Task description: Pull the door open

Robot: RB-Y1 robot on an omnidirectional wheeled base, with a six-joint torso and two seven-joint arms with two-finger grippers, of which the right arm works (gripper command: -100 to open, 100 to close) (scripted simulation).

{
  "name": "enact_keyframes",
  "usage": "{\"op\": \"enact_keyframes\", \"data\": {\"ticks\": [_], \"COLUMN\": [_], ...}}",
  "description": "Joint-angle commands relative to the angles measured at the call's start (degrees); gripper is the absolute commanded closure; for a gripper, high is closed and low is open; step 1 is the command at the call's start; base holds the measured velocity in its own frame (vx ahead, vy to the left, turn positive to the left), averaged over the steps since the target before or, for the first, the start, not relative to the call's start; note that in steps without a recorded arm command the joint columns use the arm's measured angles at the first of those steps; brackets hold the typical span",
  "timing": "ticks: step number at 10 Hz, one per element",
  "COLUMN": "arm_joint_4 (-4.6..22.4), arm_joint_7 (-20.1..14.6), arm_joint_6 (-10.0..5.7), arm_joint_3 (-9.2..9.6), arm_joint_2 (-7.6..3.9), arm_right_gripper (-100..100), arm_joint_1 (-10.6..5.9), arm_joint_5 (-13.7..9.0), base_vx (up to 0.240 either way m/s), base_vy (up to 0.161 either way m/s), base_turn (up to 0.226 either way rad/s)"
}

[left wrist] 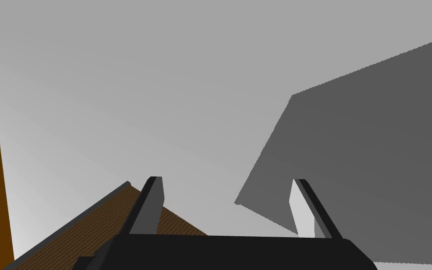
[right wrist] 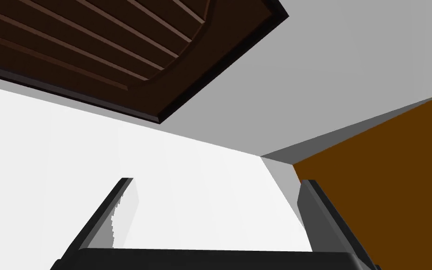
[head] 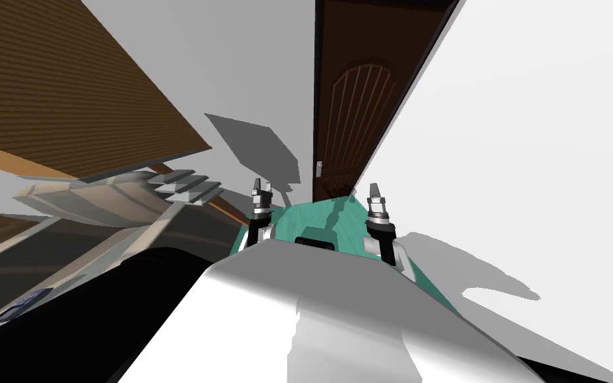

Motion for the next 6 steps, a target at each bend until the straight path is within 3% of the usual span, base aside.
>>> {"op": "enact_keyframes", "data": {"ticks": [1,6], "arm_joint_4": [1.32,5.89], "arm_joint_7": [0.45,1.64], "arm_joint_6": [-0.38,-1.66], "arm_joint_3": [-0.08,-0.50], "arm_joint_2": [-0.28,-0.72], "arm_right_gripper": [-100,-100], "arm_joint_1": [-0.73,-3.35], "arm_joint_5": [2.00,7.15], "base_vx": [0.129,0.090], "base_vy": [0.043,0.027], "base_turn": [-0.072,-0.052]}}
